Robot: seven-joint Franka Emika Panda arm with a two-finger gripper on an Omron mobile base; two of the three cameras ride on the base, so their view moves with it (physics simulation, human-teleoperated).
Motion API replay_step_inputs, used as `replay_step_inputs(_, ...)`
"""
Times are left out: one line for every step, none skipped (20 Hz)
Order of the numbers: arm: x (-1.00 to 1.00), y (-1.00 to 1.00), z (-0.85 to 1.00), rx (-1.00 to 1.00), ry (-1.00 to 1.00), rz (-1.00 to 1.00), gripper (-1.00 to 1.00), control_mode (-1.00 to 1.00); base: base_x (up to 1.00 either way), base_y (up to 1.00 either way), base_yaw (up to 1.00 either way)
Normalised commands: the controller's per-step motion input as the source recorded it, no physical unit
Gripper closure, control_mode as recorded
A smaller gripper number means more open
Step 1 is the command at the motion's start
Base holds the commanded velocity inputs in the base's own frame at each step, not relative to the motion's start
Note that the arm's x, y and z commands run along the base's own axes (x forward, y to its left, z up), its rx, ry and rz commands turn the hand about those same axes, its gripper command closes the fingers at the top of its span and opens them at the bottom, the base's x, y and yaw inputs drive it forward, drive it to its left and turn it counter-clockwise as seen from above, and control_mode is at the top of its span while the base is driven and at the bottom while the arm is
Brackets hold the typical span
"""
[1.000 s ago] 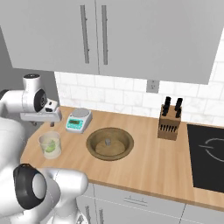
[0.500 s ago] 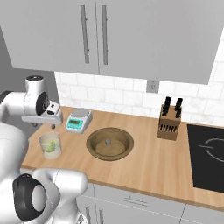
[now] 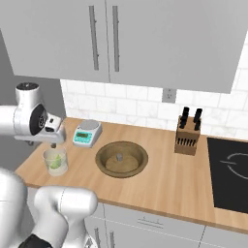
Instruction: Grab a lemon wedge from the fridge and one ice cube from the ice bowl, and put them in the glass of lemonade.
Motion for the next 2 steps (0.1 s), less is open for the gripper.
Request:
replay_step_inputs(-0.68,-0.61,0.60,0.00,0.00,0.00,-1.00,-1.00,0.00,0.00,0.00)
replay_step_inputs(-0.62,-0.64,0.54,0.00,0.00,0.00,-1.00,-1.00,0.00,0.00,0.00)
